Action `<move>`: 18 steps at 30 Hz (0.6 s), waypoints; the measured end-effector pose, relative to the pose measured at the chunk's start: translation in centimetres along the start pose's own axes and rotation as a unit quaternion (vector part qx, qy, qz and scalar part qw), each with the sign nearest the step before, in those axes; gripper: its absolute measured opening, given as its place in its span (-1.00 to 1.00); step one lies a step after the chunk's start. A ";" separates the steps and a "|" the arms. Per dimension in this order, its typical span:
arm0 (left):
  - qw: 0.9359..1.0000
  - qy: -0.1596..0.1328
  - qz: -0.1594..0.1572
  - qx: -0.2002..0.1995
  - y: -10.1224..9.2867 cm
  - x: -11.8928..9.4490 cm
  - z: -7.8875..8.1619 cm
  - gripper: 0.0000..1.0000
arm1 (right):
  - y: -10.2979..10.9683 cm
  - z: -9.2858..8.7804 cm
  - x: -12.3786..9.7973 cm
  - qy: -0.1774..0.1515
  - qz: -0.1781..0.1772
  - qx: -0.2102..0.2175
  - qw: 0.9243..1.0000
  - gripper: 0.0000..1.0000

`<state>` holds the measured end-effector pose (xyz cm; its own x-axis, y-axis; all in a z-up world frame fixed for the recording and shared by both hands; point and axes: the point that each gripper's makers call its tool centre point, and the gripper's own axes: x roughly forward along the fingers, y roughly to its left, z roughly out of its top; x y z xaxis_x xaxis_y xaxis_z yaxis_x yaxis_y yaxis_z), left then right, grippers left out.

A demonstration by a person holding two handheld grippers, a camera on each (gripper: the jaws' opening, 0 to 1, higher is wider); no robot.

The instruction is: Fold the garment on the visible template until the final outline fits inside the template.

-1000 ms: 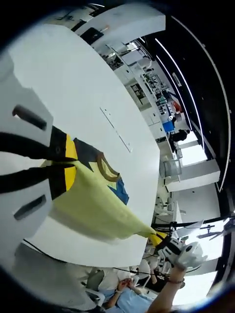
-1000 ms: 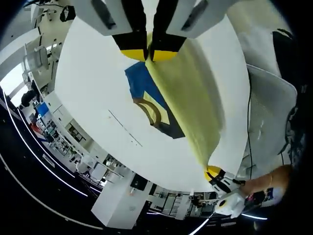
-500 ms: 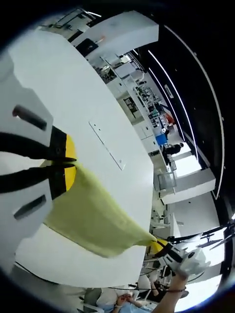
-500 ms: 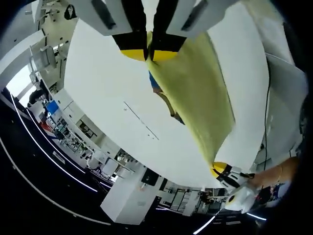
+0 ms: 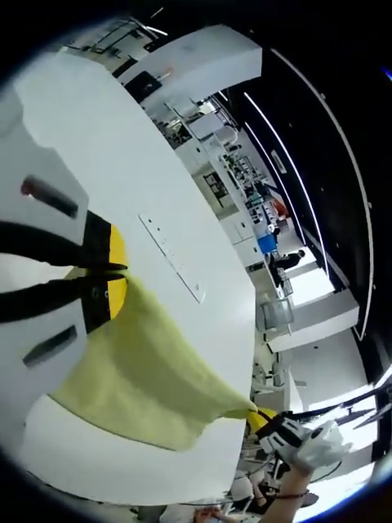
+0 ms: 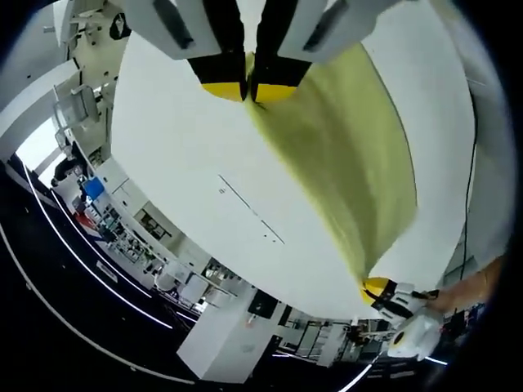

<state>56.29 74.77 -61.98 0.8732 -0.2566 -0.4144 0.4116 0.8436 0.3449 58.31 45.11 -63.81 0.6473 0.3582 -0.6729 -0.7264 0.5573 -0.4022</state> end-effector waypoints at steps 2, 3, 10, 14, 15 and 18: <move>1.000 0.002 0.002 -0.004 0.1 0.8 -0.2 -1.00 | -0.2 -0.3 0.8 0.006 0.000 0.004 1.000 -1.00; 1.000 0.005 0.003 -0.006 0.2 1.4 -0.4 -1.00 | -0.4 -0.4 1.3 0.008 0.000 0.007 1.000 -1.00; 0.999 0.035 0.010 -0.002 0.4 4.4 -2.5 -1.00 | -0.8 -1.4 4.3 0.020 0.005 0.018 1.000 -1.00; 0.998 0.054 0.008 -0.004 0.2 5.9 -4.1 -1.00 | -0.5 -2.3 6.1 0.038 0.020 0.024 0.999 -1.00; 0.998 0.058 0.007 -0.004 0.2 6.2 -4.4 -1.00 | -0.5 -2.4 6.6 0.039 0.022 0.026 0.999 -1.00; 0.998 0.066 0.004 -0.011 0.2 7.0 -5.4 -1.00 | -0.7 -2.9 8.0 0.045 0.028 0.023 0.998 -1.00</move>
<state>61.06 75.67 -69.42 0.8336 -0.1862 -0.5200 0.3977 0.8557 0.3311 63.33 45.43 -70.68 0.5805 0.3222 -0.7478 -0.7485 0.5728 -0.3342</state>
